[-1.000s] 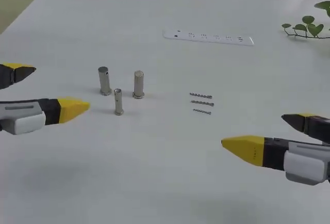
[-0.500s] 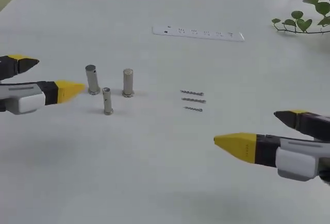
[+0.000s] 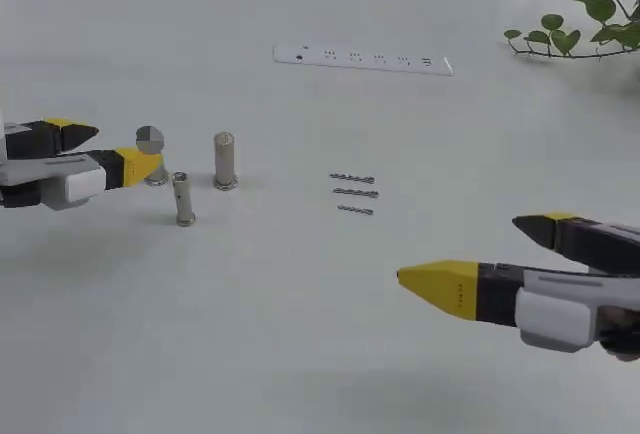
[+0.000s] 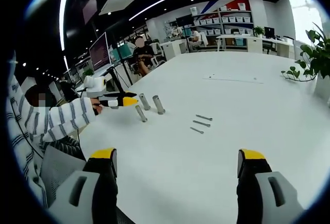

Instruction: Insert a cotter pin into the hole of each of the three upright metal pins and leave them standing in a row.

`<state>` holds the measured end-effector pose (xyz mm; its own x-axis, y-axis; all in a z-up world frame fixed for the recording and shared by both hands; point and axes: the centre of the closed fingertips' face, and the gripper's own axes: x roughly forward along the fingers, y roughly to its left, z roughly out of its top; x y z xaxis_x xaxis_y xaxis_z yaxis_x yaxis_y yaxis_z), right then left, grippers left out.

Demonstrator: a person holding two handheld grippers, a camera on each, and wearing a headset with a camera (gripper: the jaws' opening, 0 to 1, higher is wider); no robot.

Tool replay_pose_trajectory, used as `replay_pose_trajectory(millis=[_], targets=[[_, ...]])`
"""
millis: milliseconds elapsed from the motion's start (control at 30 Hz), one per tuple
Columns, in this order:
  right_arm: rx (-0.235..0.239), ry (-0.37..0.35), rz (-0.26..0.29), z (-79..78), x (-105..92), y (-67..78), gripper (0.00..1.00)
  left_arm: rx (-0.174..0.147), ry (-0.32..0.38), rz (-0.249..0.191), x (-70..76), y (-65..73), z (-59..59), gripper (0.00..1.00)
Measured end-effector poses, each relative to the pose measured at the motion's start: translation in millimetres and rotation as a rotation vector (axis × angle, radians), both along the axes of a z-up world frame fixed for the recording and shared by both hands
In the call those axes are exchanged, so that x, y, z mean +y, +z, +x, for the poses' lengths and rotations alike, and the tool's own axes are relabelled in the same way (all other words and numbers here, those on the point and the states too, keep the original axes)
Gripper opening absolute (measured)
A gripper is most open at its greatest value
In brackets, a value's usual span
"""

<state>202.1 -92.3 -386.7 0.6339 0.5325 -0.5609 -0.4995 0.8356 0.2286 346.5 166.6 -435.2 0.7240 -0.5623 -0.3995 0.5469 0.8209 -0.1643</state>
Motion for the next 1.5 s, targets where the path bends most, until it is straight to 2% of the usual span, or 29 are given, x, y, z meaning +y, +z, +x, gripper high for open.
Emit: replay_pose_trajectory(millis=[267, 433, 867, 1067, 1100, 1133, 1233, 1333, 1500], targets=[[0.001, -0.009, 0.000, 0.8, -3.6, 0.5, 0.96, 0.028, -0.002, 0.020, -5.8, -18.7, 10.1, 0.35], [0.008, -0.016, -0.001, -0.4, -6.0, -1.3, 0.96, 0.028, -0.012, 0.013, -8.5, -20.7, 11.4, 0.26], [0.018, -0.029, 0.007, -1.4, -9.2, -4.0, 0.95, 0.028, -0.002, 0.016, -17.3, -25.3, 17.2, 0.13], [0.024, -0.033, 0.011, -2.2, -10.4, -6.3, 0.95, 0.027, -0.004, 0.019, -19.6, -25.0, 16.5, 0.11], [0.024, -0.032, 0.011, -2.2, -10.1, -6.6, 0.95, 0.001, -0.007, 0.055, -18.5, -24.4, 17.6, 0.11], [0.025, -0.031, 0.011, -2.0, -9.9, -6.8, 0.95, -0.008, -0.012, 0.073, -18.9, -24.4, 17.5, 0.10], [0.024, -0.029, 0.015, -1.4, -8.7, -6.7, 0.95, -0.019, -0.009, 0.093, -19.5, -24.3, 17.4, 0.10], [0.022, -0.026, 0.016, -0.7, -7.8, -6.6, 0.95, 0.002, 0.029, 0.079, -14.9, -23.3, 19.2, 0.09], [0.015, -0.018, 0.020, -1.4, -5.4, -5.1, 0.95, 0.017, 0.038, 0.106, -6.3, -22.9, 13.2, 0.09]])
